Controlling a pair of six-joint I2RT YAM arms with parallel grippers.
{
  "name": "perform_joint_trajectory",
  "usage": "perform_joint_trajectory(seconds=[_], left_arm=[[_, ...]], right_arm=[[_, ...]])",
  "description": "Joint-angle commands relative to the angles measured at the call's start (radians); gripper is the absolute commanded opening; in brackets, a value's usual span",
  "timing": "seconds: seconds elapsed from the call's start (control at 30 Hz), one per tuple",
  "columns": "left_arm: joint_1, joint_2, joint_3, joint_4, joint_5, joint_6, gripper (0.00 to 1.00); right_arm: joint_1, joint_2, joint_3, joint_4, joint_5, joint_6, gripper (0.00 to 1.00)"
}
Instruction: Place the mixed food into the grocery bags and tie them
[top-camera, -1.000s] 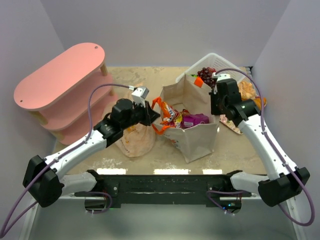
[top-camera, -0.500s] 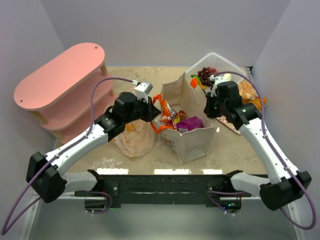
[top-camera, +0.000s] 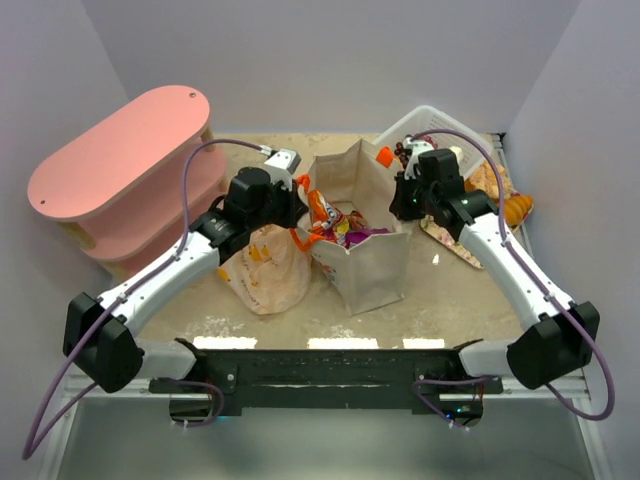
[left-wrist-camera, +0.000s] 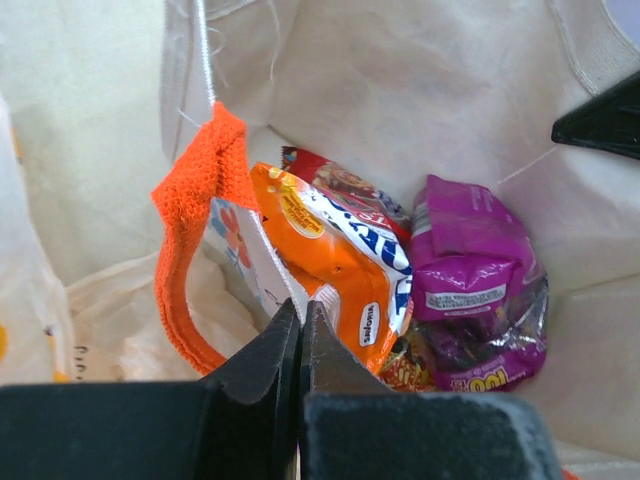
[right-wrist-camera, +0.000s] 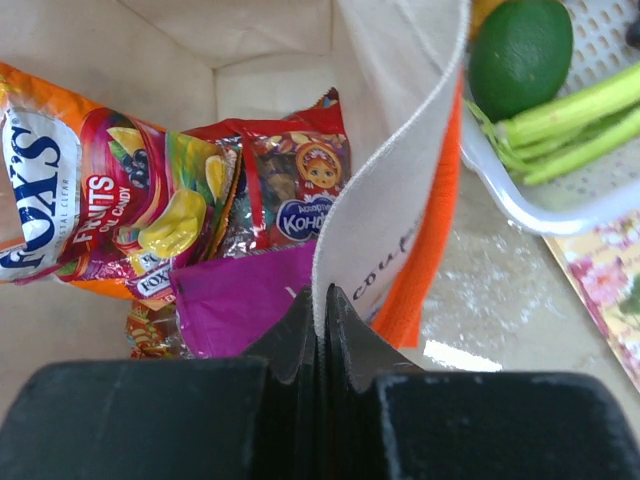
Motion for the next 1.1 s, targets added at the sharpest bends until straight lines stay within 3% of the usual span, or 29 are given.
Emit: perform_joint_trajectory(seconds=[0.0, 0.53, 1.07], left_arm=[[0.070, 0.037, 0.102, 0.126, -0.003, 0.074, 0.00], [0.260, 0.302, 0.343, 0.140, -0.046, 0.097, 0.00], [0.321, 0.572, 0.615, 0.206, -0.153, 0.172, 0.00]], right_arm=[[0.013, 0.058, 0.065, 0.189, -0.037, 0.037, 0.00], [0.057, 0.532, 0.430, 0.304, 0.009, 0.091, 0.00], [0.059, 0.938, 0.974, 0.263, 0.001, 0.089, 0.00]])
